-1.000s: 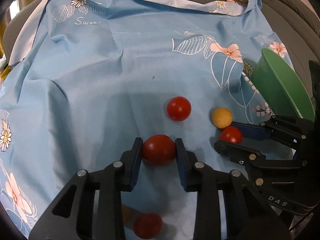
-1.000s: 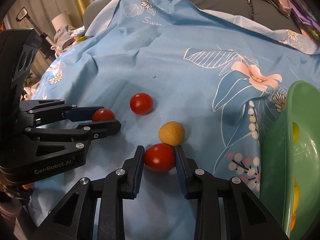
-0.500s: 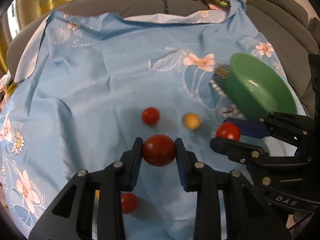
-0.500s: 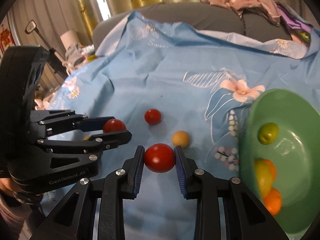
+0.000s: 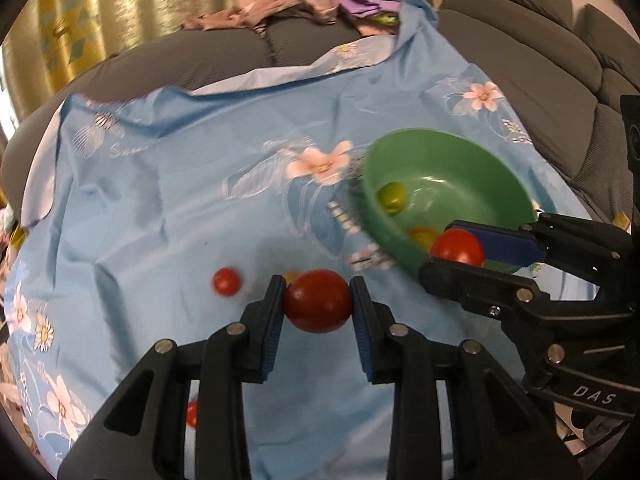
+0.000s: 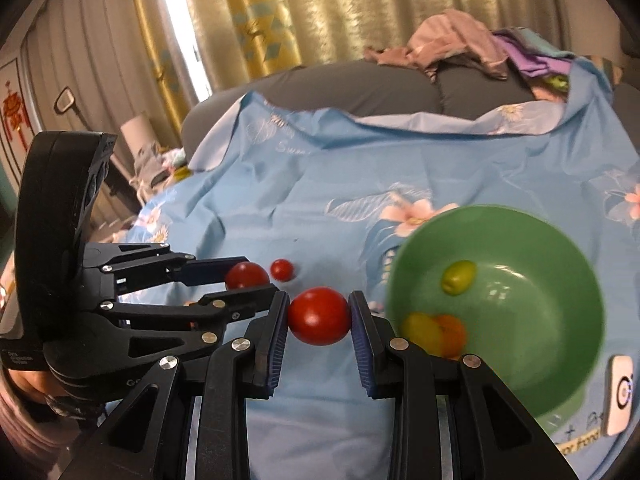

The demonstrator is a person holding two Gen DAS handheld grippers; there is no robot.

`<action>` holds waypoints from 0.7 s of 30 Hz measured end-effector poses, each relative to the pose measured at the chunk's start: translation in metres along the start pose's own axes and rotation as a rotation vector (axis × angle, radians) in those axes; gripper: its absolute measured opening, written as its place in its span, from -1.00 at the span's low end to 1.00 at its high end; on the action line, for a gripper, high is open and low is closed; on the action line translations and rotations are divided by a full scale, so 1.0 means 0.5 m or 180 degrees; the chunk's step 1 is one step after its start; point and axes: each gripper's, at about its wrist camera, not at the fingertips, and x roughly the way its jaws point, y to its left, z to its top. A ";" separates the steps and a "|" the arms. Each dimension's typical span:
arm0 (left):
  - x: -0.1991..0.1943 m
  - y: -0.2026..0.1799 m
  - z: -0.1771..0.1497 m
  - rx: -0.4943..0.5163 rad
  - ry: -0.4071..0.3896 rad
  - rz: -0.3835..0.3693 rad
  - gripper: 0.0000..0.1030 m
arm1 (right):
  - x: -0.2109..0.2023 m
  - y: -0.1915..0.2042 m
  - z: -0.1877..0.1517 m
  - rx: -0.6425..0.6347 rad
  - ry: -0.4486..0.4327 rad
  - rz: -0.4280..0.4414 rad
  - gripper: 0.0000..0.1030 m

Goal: Organize fruits
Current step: 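Lower both tomatoes into the green bowl and open both tools, then withdraw both tools from the bowl toward the remaining tomatoes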

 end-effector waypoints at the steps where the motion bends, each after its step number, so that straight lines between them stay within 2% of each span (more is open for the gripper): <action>1: 0.001 -0.011 0.006 0.0033 -0.0007 -0.0008 -0.38 | -0.008 -0.009 -0.003 0.0017 -0.0020 -0.0016 -0.37; 11: 0.031 -0.124 0.054 0.0390 0.0007 -0.0238 -0.38 | -0.068 -0.109 -0.024 0.0325 -0.0175 -0.0279 -0.37; 14: 0.044 -0.147 0.067 0.0445 0.0030 -0.0303 -0.37 | -0.075 -0.142 -0.036 0.0423 -0.0164 -0.0410 -0.37; 21: 0.084 -0.190 0.085 0.0565 0.0103 -0.0335 -0.37 | -0.075 -0.189 -0.058 0.0592 -0.0089 -0.0492 -0.37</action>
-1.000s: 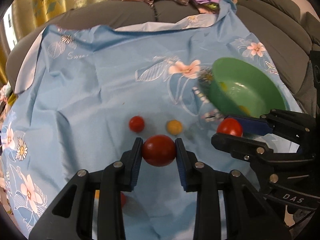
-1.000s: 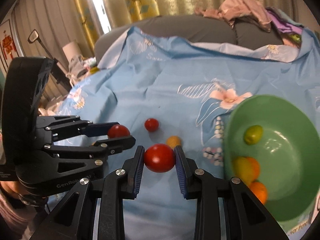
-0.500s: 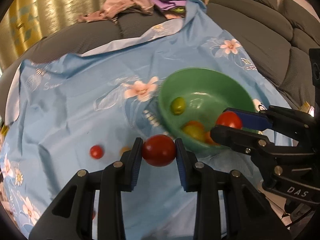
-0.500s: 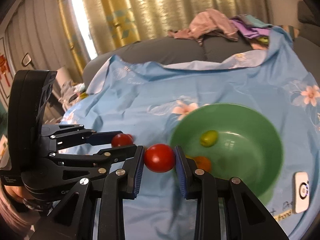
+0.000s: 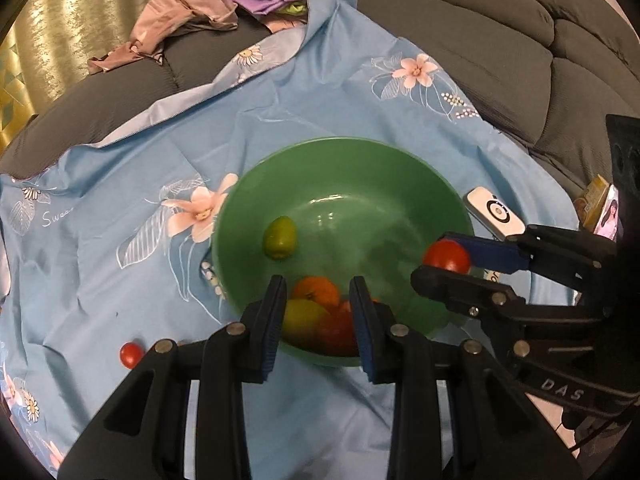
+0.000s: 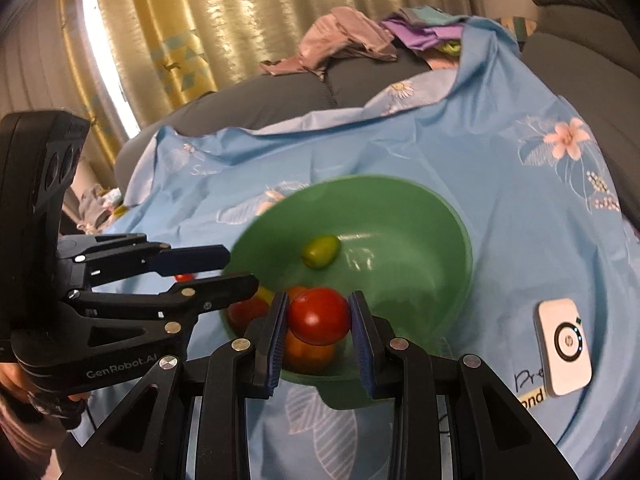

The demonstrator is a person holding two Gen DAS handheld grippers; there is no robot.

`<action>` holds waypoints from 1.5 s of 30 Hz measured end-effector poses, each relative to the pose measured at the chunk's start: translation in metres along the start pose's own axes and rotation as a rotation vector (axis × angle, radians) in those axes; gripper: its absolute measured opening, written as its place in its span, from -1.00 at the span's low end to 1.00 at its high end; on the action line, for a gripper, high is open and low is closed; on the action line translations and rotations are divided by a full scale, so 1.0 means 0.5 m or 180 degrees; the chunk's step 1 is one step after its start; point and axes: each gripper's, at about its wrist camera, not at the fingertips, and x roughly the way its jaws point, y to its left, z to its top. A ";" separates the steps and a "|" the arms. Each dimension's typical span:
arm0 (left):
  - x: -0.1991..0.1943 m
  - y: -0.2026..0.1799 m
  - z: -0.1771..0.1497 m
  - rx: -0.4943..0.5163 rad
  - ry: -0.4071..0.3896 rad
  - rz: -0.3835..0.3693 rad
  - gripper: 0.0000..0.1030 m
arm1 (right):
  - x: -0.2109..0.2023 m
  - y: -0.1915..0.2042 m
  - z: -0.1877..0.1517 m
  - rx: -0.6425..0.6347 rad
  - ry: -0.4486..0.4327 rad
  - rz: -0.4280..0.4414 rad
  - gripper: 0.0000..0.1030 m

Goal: Organize fruits
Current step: 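Withdraw both tools from the bowl toward the remaining tomatoes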

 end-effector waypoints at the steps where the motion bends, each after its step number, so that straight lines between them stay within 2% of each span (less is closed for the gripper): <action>1: 0.006 -0.001 -0.001 0.0000 0.0022 0.0001 -0.37 | 0.003 -0.004 -0.002 0.0019 0.0020 -0.0003 -0.37; 6: 0.020 0.005 -0.008 -0.0033 0.0098 0.0029 -0.32 | 0.018 -0.011 -0.012 0.0076 0.0115 -0.0023 -0.37; 7: 0.021 0.009 -0.009 -0.0054 0.0103 0.0034 -0.26 | 0.021 -0.012 -0.014 0.0094 0.0139 -0.0023 -0.37; 9: 0.019 0.018 -0.011 -0.0112 0.0101 0.0064 0.10 | 0.025 -0.015 -0.015 0.0141 0.0172 -0.0034 -0.33; 12: 0.011 0.031 -0.013 -0.0196 0.0083 0.0100 0.39 | 0.021 -0.017 -0.016 0.0148 0.0170 -0.0037 -0.27; 14: -0.004 0.049 -0.017 -0.0315 0.0063 0.0100 0.47 | 0.014 -0.022 -0.016 0.0190 0.0148 -0.0026 -0.19; 18: -0.044 0.090 -0.036 -0.0574 -0.0032 0.0108 0.60 | -0.006 -0.042 -0.012 0.0369 0.0059 0.0072 -0.18; 24: -0.109 0.157 -0.099 -0.0878 -0.0118 0.0333 0.64 | -0.044 -0.058 -0.007 0.0518 -0.0084 0.0030 -0.18; 29: -0.153 0.198 -0.171 -0.1064 -0.0086 0.0582 0.64 | -0.055 -0.047 -0.005 0.0512 -0.0105 0.0036 -0.17; 37: -0.214 0.240 -0.270 -0.1411 -0.0052 0.0711 0.64 | -0.061 0.003 -0.011 0.0351 -0.0095 0.0123 -0.17; 45: -0.257 0.255 -0.343 -0.1551 -0.0055 0.0746 0.64 | -0.055 0.073 -0.017 0.0082 -0.0006 0.0290 -0.17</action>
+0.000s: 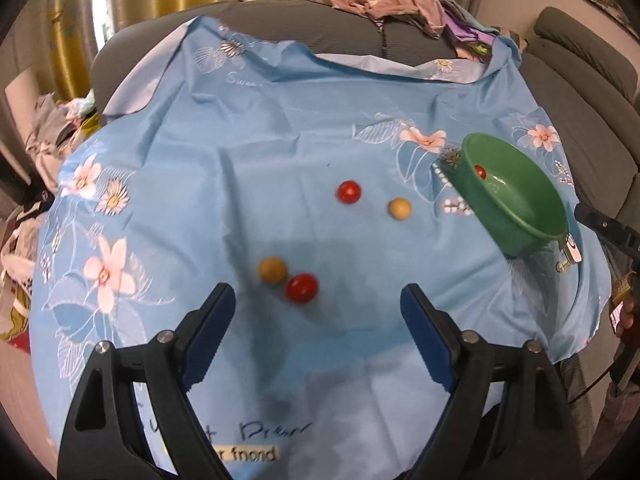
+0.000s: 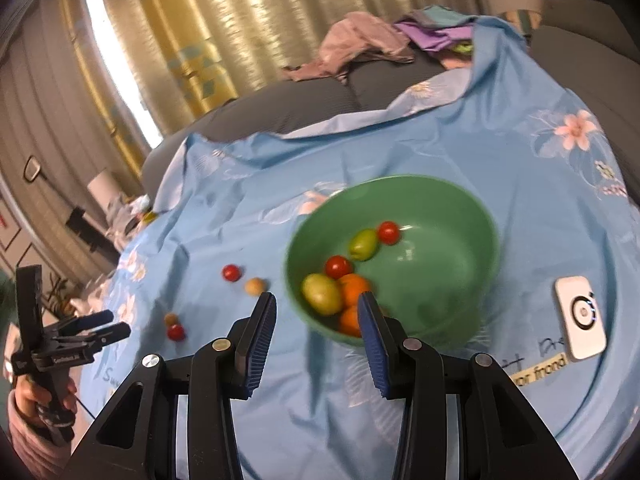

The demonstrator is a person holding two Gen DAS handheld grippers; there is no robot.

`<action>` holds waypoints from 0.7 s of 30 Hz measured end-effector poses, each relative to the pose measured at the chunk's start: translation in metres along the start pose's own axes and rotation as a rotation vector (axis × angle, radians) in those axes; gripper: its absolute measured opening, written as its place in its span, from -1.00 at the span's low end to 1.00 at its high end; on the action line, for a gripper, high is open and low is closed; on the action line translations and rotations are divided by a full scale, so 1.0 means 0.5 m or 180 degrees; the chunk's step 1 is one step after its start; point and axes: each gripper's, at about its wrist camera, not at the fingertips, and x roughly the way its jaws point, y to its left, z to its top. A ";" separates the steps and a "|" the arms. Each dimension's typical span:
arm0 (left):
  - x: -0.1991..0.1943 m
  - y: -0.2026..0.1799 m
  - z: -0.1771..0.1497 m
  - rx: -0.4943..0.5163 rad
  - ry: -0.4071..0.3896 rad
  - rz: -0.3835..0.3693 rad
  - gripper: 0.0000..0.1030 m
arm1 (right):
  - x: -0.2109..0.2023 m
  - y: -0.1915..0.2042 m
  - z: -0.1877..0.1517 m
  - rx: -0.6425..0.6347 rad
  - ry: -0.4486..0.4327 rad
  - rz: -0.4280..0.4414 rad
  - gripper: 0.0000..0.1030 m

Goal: Organize fruits
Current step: 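Withdraw both tools from the bowl toward the remaining tomatoes, then grasp a red cherry tomato with the left tool while the right tool grasps another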

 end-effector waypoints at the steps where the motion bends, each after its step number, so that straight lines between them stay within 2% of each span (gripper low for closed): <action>1: -0.001 0.008 -0.006 -0.0013 0.0009 0.0006 0.64 | 0.005 0.010 -0.001 -0.0038 0.0022 0.0029 -0.17; 10: 0.002 0.023 -0.056 0.0117 0.0060 -0.0152 0.64 | 0.065 0.103 -0.022 -0.0417 0.0313 0.0279 -0.17; 18: 0.032 0.038 -0.047 0.0003 0.0083 -0.0293 0.61 | 0.118 0.149 -0.034 -0.0612 0.0525 0.0360 -0.17; 21: 0.042 0.041 -0.042 -0.0001 0.0089 -0.0335 0.47 | 0.136 0.150 -0.036 -0.0594 0.0588 0.0360 -0.17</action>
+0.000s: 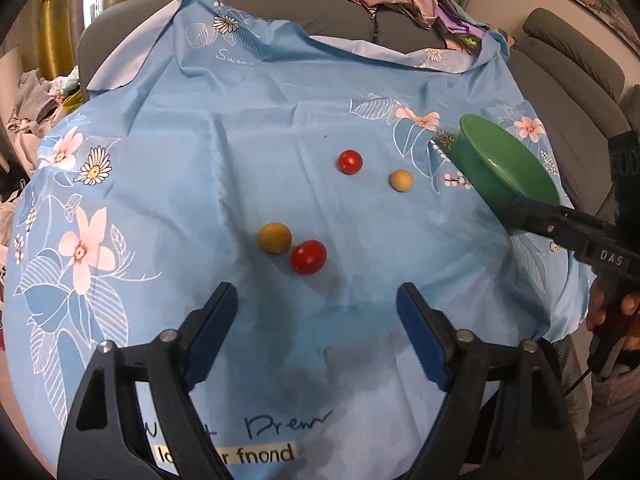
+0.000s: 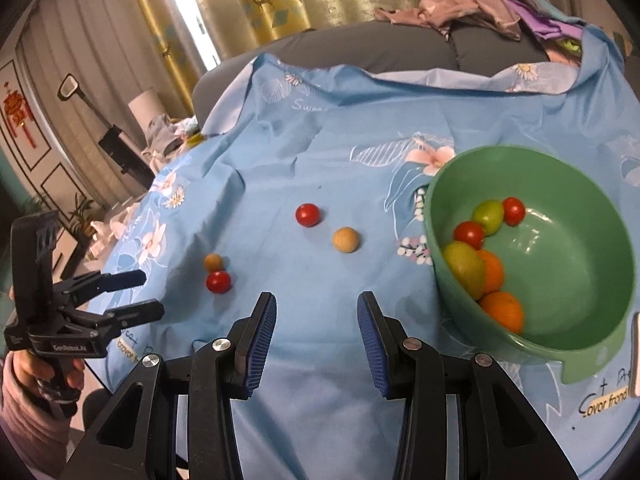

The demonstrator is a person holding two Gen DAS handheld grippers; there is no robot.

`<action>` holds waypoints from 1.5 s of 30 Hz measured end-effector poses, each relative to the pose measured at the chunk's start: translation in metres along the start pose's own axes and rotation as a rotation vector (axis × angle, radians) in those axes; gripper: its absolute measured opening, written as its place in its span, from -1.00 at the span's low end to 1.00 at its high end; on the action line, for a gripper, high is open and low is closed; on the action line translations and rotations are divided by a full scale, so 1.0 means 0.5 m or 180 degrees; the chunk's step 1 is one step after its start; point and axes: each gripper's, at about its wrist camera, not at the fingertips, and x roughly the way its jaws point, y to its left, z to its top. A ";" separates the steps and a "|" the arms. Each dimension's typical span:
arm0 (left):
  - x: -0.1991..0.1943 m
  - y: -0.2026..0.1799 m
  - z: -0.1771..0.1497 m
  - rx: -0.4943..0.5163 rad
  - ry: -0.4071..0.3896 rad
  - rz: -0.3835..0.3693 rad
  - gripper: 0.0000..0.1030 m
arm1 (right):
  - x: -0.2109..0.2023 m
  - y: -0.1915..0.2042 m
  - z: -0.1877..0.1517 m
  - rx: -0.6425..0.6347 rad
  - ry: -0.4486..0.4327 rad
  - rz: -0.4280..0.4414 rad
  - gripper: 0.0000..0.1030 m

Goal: Organize fruits
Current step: 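Grasp a red cherry tomato with the left tool while the right tool grasps another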

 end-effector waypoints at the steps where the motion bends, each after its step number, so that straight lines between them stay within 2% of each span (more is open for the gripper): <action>1: 0.004 -0.002 0.001 0.0021 0.0013 -0.0033 0.44 | 0.005 -0.001 0.000 0.0002 0.0015 0.0006 -0.17; 5: 0.036 -0.011 0.010 0.0075 0.0108 -0.0154 0.20 | 0.025 0.000 0.002 0.0007 0.0076 0.0021 -0.17; 8: 0.069 -0.021 0.019 0.0125 0.0196 -0.0143 0.14 | 0.039 0.001 0.004 0.0017 0.0109 0.0058 -0.17; 14: 0.145 -0.026 0.035 0.0211 0.0419 0.0016 0.02 | 0.060 0.005 0.008 -0.0018 0.0168 0.0105 -0.17; 17: 0.166 -0.013 0.042 0.0156 0.0468 0.0058 -0.21 | 0.069 0.004 0.013 -0.0027 0.0182 0.0119 -0.17; 20: 0.172 -0.013 0.050 0.0192 0.0426 0.0082 -0.31 | 0.080 0.002 0.018 -0.0031 0.0193 0.0132 -0.17; 22: 0.175 -0.012 0.052 0.0196 0.0414 0.0063 -0.46 | 0.089 0.002 0.022 -0.0030 0.0208 0.0134 -0.17; 30: 0.166 -0.005 0.062 0.0182 0.0351 -0.0083 -0.46 | 0.131 0.012 0.047 -0.0102 0.0259 0.0110 -0.17; 34: 0.135 0.008 0.090 0.0095 0.0162 -0.0177 -0.46 | 0.161 0.028 0.081 -0.0241 0.0278 0.0126 -0.17; 38: 0.120 0.024 0.118 0.0020 0.0027 -0.0147 -0.46 | 0.212 0.042 0.124 -0.0382 0.0323 0.0060 -0.17; 45: 0.119 0.046 0.135 -0.0064 -0.0017 -0.0171 -0.46 | 0.296 0.058 0.160 -0.0583 0.0546 -0.0105 -0.17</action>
